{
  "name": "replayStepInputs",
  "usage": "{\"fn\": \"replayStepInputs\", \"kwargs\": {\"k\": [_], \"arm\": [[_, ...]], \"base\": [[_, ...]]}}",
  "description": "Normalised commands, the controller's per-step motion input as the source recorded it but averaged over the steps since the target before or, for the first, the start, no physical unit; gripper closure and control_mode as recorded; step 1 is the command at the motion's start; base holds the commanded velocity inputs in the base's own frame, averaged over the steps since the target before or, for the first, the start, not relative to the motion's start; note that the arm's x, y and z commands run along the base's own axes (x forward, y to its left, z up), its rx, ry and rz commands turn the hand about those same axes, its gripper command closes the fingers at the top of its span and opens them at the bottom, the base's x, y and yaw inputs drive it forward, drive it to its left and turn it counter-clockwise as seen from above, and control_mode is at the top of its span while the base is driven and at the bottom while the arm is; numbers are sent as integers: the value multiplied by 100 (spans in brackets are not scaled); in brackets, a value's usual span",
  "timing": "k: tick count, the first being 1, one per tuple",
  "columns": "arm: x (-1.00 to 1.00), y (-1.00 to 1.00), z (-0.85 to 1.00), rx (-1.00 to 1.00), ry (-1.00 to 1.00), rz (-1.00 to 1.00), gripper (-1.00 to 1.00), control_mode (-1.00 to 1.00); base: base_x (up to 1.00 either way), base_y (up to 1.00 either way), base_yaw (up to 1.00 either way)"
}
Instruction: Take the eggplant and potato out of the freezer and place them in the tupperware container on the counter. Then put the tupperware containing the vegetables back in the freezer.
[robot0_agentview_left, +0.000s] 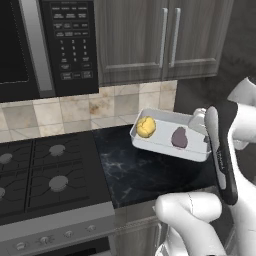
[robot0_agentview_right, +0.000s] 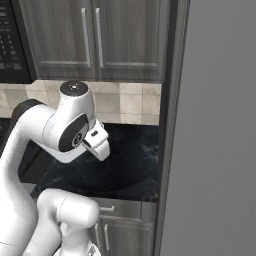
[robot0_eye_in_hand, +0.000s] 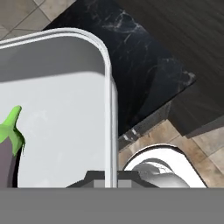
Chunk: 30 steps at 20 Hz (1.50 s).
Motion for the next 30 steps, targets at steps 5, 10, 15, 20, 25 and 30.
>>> {"fn": "replayStepInputs", "kwargs": {"k": [5,10,15,20,25,30], "arm": [[-83,0,63,3,0,0,100,-100],[-63,0,56,0,0,0,100,-100],[-55,0,48,0,0,-1,100,-100],[-50,-2,28,0,0,-3,100,-100],[-46,-6,13,0,0,-9,100,-100],[-31,0,14,0,-2,-18,100,-100]], "base": [[0,0,0],[0,0,0],[0,0,0],[0,0,0],[0,0,0],[0,0,0]]}}
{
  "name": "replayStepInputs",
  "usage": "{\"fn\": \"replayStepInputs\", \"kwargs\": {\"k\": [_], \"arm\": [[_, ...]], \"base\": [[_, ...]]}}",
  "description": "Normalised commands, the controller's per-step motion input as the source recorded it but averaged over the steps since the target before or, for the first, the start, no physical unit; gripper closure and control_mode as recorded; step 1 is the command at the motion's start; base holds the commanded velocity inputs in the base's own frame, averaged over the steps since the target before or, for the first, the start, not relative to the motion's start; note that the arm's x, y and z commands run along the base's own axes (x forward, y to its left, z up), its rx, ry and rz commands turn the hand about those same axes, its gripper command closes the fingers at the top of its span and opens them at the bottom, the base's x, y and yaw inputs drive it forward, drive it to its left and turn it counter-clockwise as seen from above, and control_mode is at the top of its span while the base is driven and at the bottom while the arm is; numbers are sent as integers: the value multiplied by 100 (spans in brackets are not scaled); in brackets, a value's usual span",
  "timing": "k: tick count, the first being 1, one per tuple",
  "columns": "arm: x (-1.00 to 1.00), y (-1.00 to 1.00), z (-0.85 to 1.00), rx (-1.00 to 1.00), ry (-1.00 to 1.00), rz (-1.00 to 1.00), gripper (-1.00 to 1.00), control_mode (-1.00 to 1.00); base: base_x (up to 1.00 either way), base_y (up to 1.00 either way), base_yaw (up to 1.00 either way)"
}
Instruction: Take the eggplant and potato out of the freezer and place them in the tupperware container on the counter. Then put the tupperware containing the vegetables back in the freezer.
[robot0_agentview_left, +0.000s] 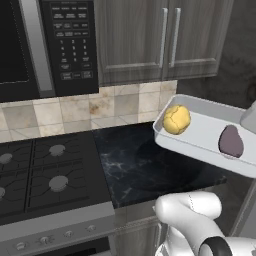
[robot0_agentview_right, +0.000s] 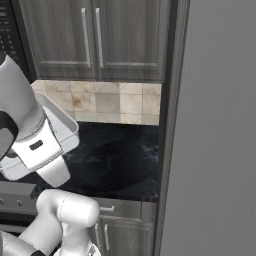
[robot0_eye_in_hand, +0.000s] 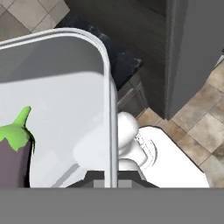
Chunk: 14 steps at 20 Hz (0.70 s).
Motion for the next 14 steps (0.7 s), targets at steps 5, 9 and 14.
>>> {"fn": "replayStepInputs", "kwargs": {"k": [5,9,14], "arm": [[-26,0,19,0,-5,-15,100,-100],[-14,0,25,0,-7,-1,100,-100],[-8,0,22,0,-8,13,100,-100]], "base": [[0,0,0],[0,0,0],[0,0,0]]}}
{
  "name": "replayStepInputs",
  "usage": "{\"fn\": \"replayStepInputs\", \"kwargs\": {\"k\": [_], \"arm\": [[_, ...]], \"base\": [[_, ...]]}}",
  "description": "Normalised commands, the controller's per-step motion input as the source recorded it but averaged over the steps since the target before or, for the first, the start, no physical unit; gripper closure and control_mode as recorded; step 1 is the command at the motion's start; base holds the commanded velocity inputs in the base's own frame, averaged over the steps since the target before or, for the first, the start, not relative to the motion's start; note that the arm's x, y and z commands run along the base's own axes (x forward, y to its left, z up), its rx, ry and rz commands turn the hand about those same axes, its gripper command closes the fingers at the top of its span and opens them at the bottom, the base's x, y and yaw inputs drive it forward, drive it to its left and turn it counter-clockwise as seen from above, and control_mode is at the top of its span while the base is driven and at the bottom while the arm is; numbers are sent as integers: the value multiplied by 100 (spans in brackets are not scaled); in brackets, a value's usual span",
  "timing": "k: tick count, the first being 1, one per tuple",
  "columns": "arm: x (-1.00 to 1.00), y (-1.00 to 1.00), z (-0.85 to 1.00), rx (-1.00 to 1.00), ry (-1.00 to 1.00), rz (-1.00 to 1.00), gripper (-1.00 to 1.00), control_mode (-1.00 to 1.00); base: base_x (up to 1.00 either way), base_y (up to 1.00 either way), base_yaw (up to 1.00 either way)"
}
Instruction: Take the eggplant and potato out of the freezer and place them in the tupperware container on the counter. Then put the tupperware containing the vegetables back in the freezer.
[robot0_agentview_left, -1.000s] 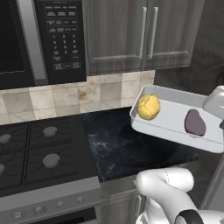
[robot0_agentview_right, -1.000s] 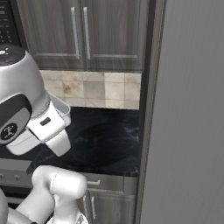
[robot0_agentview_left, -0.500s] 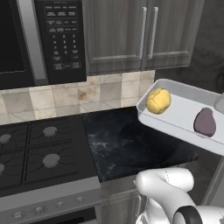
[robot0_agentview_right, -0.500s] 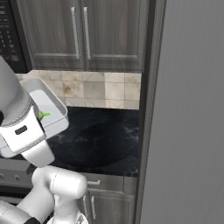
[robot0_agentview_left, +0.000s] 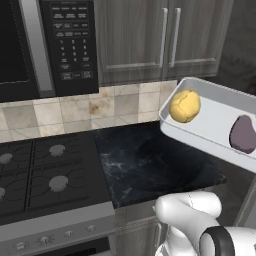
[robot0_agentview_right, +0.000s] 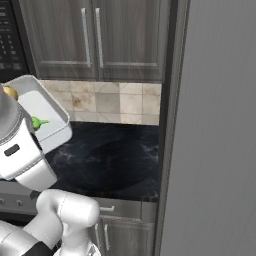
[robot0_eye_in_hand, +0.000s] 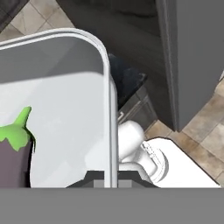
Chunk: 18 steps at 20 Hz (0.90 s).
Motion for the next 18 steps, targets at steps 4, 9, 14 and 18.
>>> {"fn": "replayStepInputs", "kwargs": {"k": [4,9,14,18], "arm": [[0,0,8,0,-1,19,100,-100],[-1,0,0,0,0,19,100,-100],[-21,10,6,-3,0,13,100,-100],[-14,20,17,-1,0,3,100,-100]], "base": [[0,0,0],[0,0,0],[0,0,0],[0,0,0]]}}
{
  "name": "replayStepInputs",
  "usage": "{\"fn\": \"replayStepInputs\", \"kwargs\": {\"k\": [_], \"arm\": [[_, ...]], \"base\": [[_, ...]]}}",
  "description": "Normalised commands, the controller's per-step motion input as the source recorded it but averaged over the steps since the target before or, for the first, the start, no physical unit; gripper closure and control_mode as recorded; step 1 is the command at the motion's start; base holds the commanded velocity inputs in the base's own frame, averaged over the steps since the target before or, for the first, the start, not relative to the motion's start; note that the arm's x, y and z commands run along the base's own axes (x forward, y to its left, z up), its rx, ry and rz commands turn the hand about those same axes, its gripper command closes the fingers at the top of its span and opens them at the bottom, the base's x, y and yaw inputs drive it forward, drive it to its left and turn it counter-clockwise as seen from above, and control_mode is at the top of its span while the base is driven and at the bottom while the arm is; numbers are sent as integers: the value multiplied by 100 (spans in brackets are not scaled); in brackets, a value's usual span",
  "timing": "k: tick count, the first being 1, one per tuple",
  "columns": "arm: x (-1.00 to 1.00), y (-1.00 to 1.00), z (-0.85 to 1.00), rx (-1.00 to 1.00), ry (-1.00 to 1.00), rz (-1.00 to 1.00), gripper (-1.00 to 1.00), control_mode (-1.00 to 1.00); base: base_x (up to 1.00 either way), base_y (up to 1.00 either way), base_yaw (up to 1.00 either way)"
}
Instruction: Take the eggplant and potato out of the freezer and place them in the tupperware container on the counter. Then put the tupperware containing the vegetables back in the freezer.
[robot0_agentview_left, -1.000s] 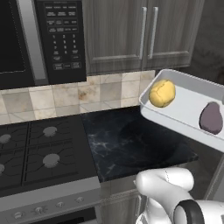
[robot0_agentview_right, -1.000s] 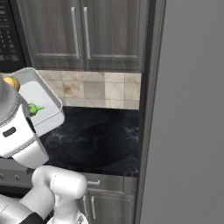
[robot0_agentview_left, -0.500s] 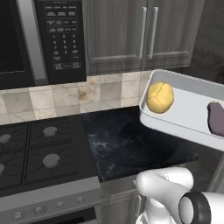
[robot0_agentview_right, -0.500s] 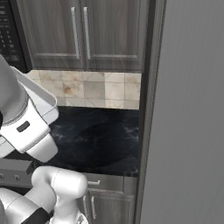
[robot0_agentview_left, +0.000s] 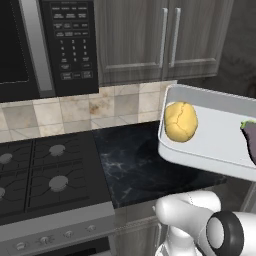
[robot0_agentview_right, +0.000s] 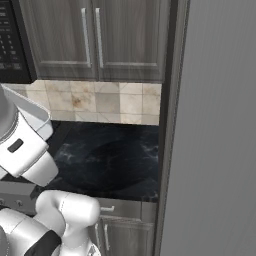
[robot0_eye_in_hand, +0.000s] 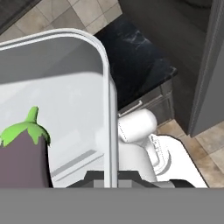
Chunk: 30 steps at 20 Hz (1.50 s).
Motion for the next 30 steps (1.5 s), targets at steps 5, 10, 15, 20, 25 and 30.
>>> {"fn": "replayStepInputs", "kwargs": {"k": [5,10,15,20,25,30], "arm": [[0,20,13,0,0,0,100,-100],[0,14,0,-1,3,1,100,-100],[4,7,-3,-2,3,4,100,-100],[51,0,-20,-1,6,3,100,-100],[44,0,-29,0,3,4,100,-100],[-3,6,-42,0,0,7,100,-100]], "base": [[0,0,0],[0,0,0],[0,0,0],[0,0,0],[0,0,0],[0,0,0]]}}
